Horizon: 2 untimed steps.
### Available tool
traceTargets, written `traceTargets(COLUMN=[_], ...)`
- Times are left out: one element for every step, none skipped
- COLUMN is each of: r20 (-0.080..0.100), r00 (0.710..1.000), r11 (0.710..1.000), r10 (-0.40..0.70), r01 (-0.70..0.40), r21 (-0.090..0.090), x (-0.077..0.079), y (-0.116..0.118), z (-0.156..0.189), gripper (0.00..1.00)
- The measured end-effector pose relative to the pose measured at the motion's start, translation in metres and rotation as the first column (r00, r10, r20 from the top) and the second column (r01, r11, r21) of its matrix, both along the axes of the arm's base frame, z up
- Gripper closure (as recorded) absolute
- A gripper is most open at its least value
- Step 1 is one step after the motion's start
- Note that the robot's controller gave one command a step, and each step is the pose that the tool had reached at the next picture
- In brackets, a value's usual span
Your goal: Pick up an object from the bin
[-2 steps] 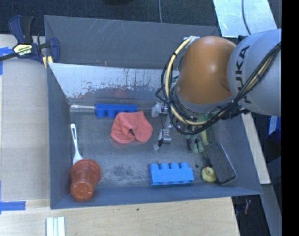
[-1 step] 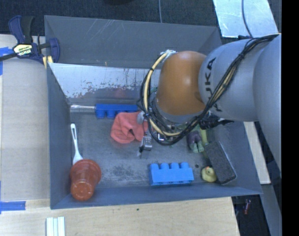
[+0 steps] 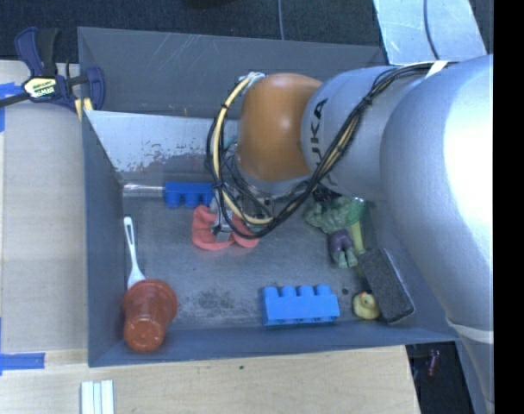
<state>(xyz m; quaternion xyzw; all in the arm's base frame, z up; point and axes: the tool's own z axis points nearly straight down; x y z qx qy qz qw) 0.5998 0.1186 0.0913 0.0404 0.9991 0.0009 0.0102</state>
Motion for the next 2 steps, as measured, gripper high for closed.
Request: traceTargets(r20=[0.000,-0.002], r00=[1.000,1.000], r11=[1.000,1.000], r10=[0.000,-0.003], r01=[0.000,0.003], r21=[0.000,0.000], x=[0.000,0.003], y=[0.000,0.000], z=[0.000,0.071], gripper=[1.00,1.00])
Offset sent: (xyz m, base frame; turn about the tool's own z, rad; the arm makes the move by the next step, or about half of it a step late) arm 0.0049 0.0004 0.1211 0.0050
